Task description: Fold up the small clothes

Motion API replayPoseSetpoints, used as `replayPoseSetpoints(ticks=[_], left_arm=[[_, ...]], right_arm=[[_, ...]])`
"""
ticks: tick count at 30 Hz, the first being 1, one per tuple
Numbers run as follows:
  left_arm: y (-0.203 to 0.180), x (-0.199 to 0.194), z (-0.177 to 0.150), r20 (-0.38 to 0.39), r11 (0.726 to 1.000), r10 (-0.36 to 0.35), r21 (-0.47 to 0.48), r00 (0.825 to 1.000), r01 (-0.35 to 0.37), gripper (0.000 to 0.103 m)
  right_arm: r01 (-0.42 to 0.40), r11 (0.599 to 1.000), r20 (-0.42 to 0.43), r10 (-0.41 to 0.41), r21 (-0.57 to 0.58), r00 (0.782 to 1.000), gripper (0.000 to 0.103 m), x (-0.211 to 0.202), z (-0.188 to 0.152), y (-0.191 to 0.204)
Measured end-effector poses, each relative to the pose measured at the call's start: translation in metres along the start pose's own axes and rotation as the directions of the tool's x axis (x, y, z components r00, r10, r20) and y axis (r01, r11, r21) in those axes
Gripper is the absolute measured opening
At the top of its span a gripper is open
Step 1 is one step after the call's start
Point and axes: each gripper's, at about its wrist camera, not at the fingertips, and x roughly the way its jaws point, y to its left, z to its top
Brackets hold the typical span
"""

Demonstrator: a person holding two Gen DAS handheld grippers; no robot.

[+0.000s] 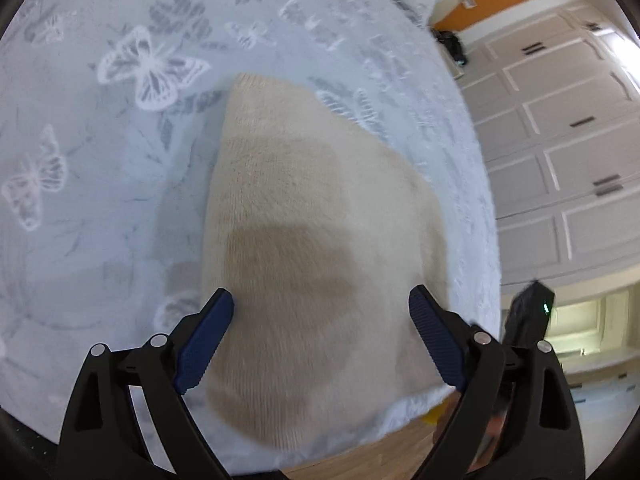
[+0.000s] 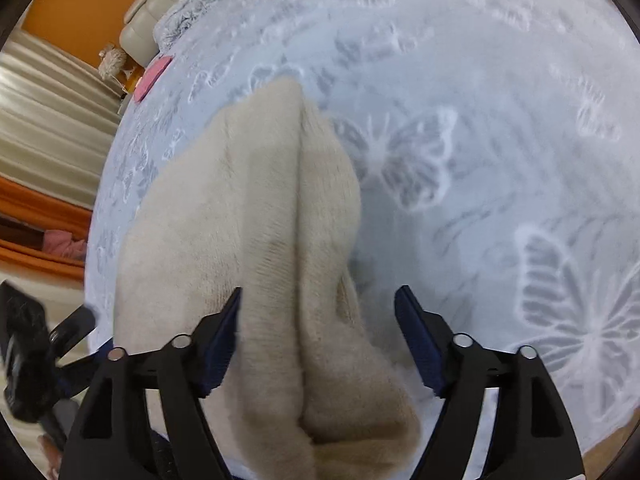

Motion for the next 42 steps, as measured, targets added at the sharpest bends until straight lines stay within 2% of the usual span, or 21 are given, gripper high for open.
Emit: replayPoseSetpoints(ticks=[3,7,9,13,17,18,19,20,21,22,23,26,31,34,39,42], left_arm=[[-0.003,0.014,0.004,0.018,0.997,0.073,0.038,0.997,-0.074,0.091],[-0.001,0.029,0.007,0.020,0.984,0.155,0.085,0.988,-0.156,0.095],[0.009,0.037,0.012,0.002,0.987,0.153,0.054,0.988,-0.153,0.097],[0.030,0.051,0.015,-0.053,0.994,0.091,-0.063,0.994,-0.094,0.098],[0.026,0.054,0.012,-0.046,0.993,0.110,-0.034,0.993,-0.112,0.098],[0.025,0.054,0.011,-0.049,0.993,0.114,-0.023,0.992,-0.115,0.098],[0.022,0.055,0.011,-0.058,0.994,0.112,-0.011,0.992,-0.113,0.097],[0.019,0.056,0.011,-0.073,0.995,0.103,0.003,0.992,-0.103,0.091],[0.017,0.056,0.012,-0.080,0.994,0.108,0.007,0.991,-0.107,0.088],[0.014,0.054,0.012,-0.085,0.994,0.107,0.007,0.991,-0.107,0.079],[0.010,0.050,0.014,-0.090,0.995,0.103,0.007,0.991,-0.103,0.069],[-0.001,0.037,0.015,-0.092,0.995,0.095,0.022,0.991,-0.093,0.056],[-0.036,-0.003,0.014,-0.052,0.998,0.029,0.066,0.998,-0.026,0.052],[-0.069,-0.039,0.007,-0.012,0.990,-0.004,0.139,1.000,0.006,0.053],[-0.130,-0.109,-0.006,0.077,0.957,-0.027,0.292,0.997,0.004,0.054],[-0.162,-0.150,-0.013,0.137,0.928,-0.031,0.371,0.990,-0.022,0.056]], right_arm=[[-0.059,0.997,-0.002,0.060,0.056,0.998,0.085,0.008,-0.005,-0.014],[-0.133,0.984,0.022,0.132,0.115,0.991,0.088,0.014,-0.011,-0.026],[-0.149,0.982,0.034,0.146,0.114,0.989,0.089,0.015,-0.013,-0.028],[-0.179,0.979,0.051,0.175,0.101,0.983,0.097,0.017,-0.016,-0.029],[-0.188,0.978,0.070,0.182,0.090,0.981,0.098,0.021,-0.016,-0.025],[-0.195,0.976,0.075,0.189,0.095,0.979,0.093,0.020,-0.016,-0.025],[-0.208,0.972,0.081,0.200,0.106,0.976,0.071,0.021,-0.016,-0.024],[-0.250,0.960,0.079,0.241,0.126,0.967,0.052,0.022,-0.018,-0.025],[-0.286,0.945,0.071,0.279,0.155,0.958,0.047,0.025,-0.018,-0.024],[-0.283,0.941,0.085,0.272,0.183,0.959,0.042,0.022,-0.019,-0.024],[-0.276,0.945,0.089,0.264,0.175,0.960,0.040,0.019,-0.019,-0.021],[-0.269,0.950,0.111,0.254,0.158,0.961,0.036,-0.001,-0.019,-0.008],[-0.275,0.955,0.179,0.253,0.111,0.951,0.035,-0.060,-0.019,0.013],[-0.269,0.961,0.237,0.248,0.063,0.939,0.035,-0.105,-0.024,0.026],[-0.276,0.961,0.365,0.267,-0.028,0.892,0.036,-0.188,-0.043,0.056],[-0.288,0.954,0.430,0.296,-0.087,0.853,0.036,-0.230,-0.060,0.077]])
